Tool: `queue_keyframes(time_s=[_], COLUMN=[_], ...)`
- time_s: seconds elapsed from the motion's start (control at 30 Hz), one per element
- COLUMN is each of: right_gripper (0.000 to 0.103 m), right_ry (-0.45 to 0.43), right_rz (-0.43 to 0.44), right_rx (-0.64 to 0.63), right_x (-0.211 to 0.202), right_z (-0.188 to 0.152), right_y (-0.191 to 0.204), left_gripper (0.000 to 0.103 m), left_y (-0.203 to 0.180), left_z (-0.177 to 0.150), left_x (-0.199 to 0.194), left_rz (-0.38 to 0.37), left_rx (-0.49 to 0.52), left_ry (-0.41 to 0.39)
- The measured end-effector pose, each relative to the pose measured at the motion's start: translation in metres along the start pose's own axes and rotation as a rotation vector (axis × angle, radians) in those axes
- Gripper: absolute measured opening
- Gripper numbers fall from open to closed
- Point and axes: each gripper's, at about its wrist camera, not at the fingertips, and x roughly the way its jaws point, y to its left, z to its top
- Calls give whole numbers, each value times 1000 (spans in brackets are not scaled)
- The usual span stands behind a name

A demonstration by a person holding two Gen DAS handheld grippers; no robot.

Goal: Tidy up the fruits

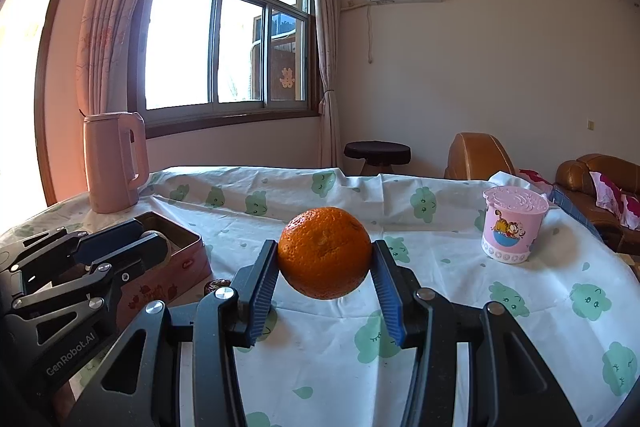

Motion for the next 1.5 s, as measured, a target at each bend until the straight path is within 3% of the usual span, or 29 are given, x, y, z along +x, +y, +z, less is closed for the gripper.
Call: queue_keyframes(time_s=[0.47, 1.17, 1.5], right_gripper=[49, 49, 49], right_ry=[22, 47, 73], right_rz=[40, 210, 280], right_rx=[-22, -69, -117], right_x=[-3, 13, 20], right_z=[-2, 14, 9], right_y=[18, 93, 129], left_gripper=[27, 27, 27], left_y=[20, 115, 139], left_z=[-4, -15, -27], left_x=[-12, -29, -27], left_rz=[17, 138, 139], left_rx=[-31, -175, -224], left_ry=[12, 51, 99])
